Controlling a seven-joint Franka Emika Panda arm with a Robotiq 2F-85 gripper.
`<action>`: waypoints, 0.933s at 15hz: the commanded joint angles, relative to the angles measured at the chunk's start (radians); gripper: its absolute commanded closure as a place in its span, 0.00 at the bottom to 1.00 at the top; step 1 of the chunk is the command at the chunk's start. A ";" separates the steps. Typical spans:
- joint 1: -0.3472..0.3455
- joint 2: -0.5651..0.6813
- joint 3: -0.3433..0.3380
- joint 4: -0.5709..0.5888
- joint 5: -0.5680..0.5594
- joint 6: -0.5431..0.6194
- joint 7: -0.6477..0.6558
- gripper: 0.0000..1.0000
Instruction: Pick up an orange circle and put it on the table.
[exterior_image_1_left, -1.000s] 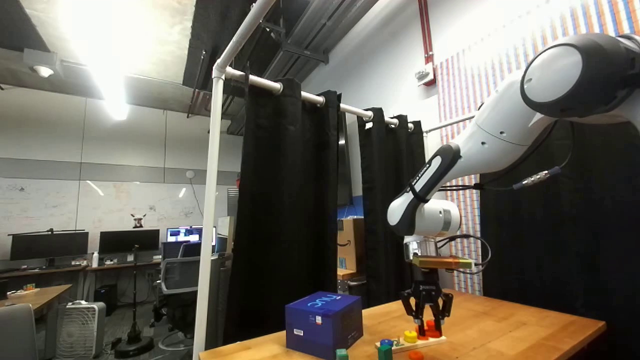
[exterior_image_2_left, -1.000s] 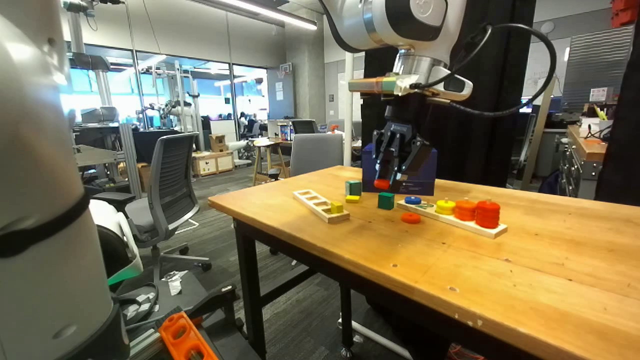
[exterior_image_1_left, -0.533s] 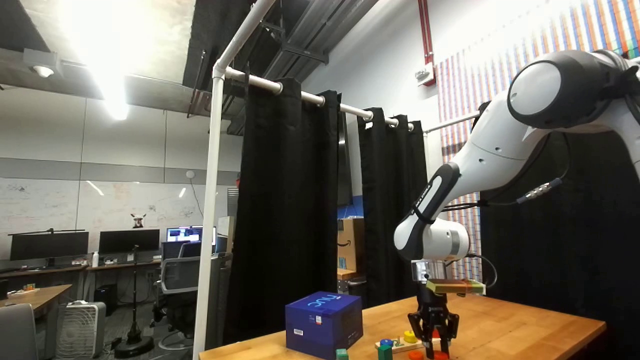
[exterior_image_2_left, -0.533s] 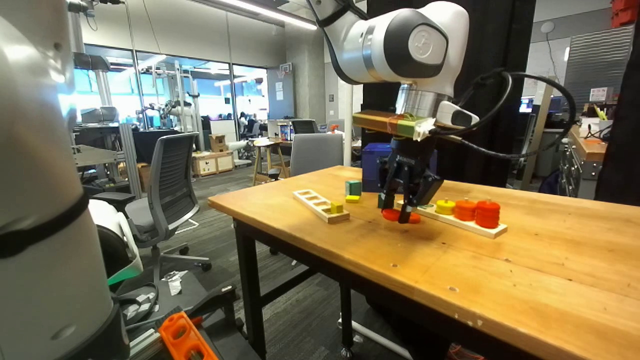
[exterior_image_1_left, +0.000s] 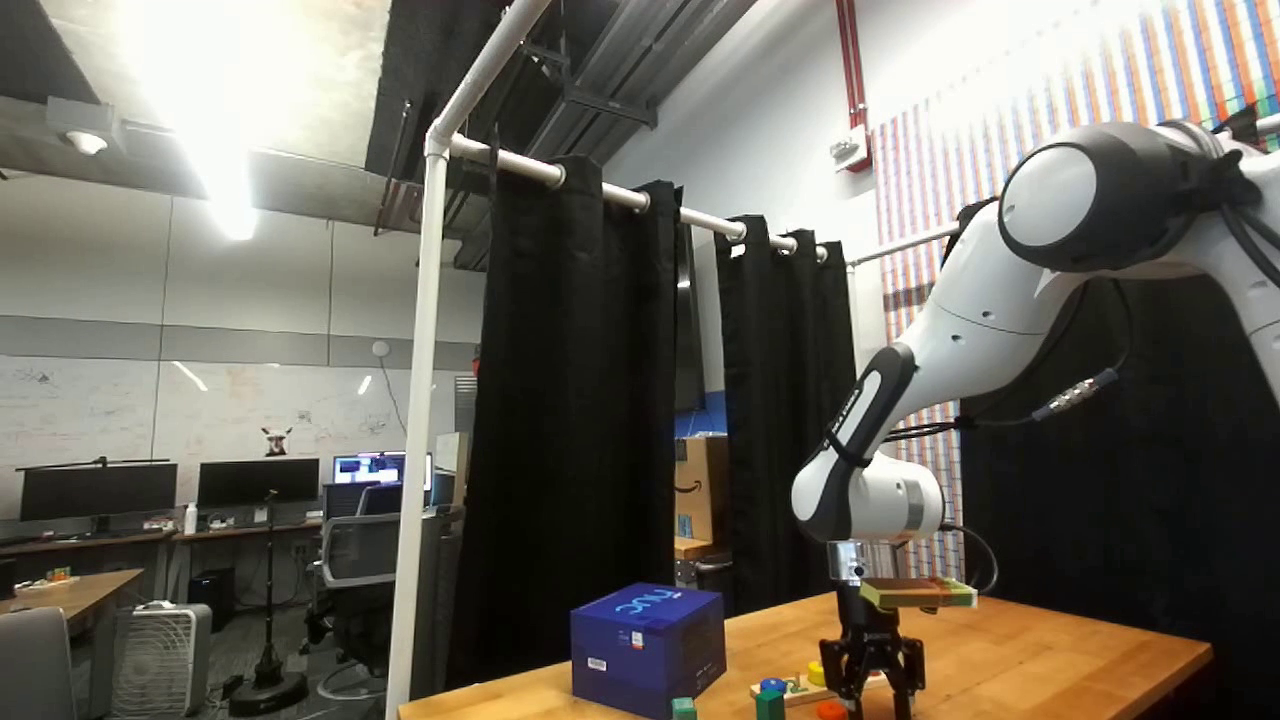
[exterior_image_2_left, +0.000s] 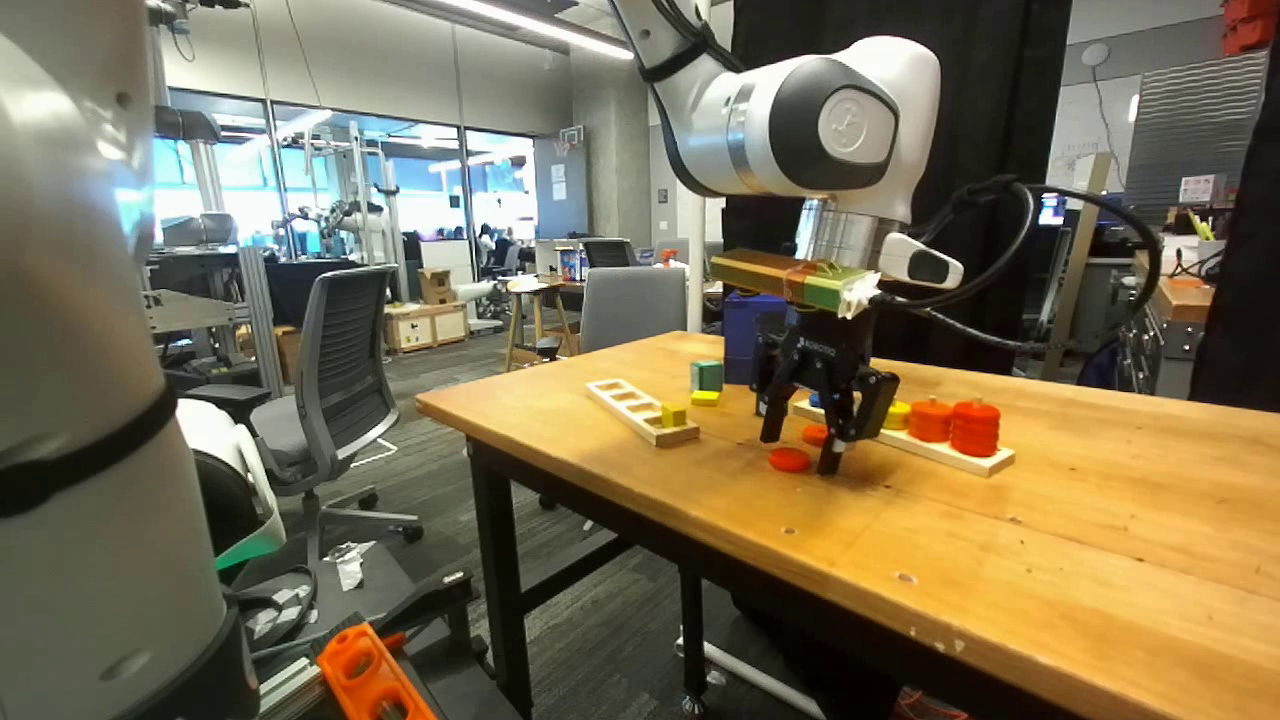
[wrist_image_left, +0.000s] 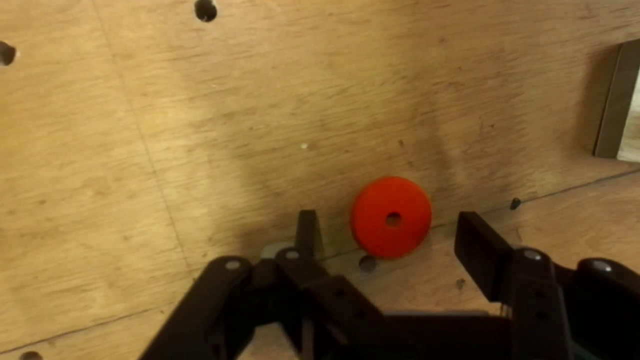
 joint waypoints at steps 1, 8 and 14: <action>-0.001 -0.043 0.003 -0.031 -0.019 0.021 0.005 0.00; 0.013 -0.329 0.006 -0.157 -0.094 -0.051 0.104 0.00; 0.003 -0.630 0.005 -0.235 -0.114 -0.231 0.069 0.00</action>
